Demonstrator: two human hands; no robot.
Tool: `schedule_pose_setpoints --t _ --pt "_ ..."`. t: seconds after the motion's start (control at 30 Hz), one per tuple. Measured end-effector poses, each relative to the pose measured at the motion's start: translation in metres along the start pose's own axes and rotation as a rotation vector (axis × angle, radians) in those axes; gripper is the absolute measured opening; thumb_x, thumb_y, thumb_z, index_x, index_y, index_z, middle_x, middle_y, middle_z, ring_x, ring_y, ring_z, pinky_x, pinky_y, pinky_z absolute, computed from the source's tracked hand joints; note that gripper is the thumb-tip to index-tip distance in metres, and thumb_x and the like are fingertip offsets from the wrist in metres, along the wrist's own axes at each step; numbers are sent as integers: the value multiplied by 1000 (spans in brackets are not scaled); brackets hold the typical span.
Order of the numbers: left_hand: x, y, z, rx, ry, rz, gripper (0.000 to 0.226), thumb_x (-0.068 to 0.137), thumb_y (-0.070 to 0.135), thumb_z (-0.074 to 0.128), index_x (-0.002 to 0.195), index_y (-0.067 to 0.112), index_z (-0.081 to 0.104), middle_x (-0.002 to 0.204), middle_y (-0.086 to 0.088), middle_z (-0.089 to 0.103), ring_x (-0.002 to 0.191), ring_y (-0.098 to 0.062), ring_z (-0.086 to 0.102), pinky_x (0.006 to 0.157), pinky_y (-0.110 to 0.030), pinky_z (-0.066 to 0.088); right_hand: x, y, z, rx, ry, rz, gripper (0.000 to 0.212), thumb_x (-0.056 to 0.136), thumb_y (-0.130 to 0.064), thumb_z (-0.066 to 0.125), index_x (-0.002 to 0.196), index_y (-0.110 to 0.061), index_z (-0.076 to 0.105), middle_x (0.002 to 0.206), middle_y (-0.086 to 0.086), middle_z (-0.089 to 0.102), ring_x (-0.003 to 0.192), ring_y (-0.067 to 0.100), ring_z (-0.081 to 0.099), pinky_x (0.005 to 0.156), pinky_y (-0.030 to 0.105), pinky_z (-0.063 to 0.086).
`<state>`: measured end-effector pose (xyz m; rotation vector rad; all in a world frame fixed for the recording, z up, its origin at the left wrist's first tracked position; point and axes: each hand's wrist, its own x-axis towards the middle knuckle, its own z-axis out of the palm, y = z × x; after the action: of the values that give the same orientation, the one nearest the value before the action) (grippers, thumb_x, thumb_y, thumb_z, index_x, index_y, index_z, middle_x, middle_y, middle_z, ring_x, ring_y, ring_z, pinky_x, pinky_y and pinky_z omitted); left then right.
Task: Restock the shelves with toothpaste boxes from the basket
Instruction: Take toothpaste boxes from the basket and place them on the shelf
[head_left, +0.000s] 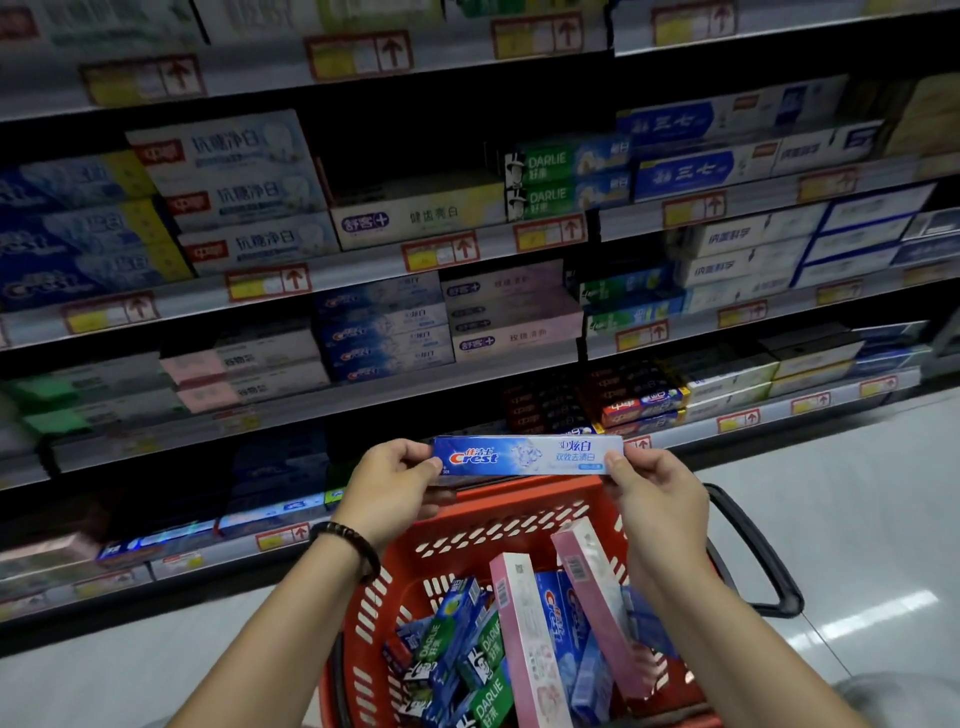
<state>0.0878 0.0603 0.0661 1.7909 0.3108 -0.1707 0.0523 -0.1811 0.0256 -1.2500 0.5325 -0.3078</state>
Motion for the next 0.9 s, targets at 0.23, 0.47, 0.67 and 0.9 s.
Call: schedule_pose_setpoints --t 0.23,0.47,0.67,0.9 --pt "3 7 -13 -95 12 -33 7 103 11 63 107 9 69 103 -12 77 85 -23 79 82 -43 62 -1 -2 15 -23 2 -6 12 101 -17 73 101 -6 66 83 3 80 82 21 81 71 44 67" --pt "17 5 -22 -167 15 -61 10 102 11 65 111 6 68 105 -14 77 90 -25 79 77 -37 64 2 -2 27 -42 4 -12 11 101 -17 72 101 -8 66 85 6 80 78 20 80 64 39 64" --pt "25 6 -27 -126 116 -19 6 100 12 68 102 10 74 103 -12 78 94 -25 78 86 -51 64 13 -1 35 -131 4 -65 7 98 -17 76 95 -11 71 90 10 79 87 27 80 74 45 66" --pt "25 27 -40 -72 174 9 11 101 21 66 95 19 74 100 -6 76 96 -24 75 82 -47 65 24 -10 53 -165 -31 -86 7 98 -9 75 91 -9 73 86 7 79 88 25 79 82 43 65"
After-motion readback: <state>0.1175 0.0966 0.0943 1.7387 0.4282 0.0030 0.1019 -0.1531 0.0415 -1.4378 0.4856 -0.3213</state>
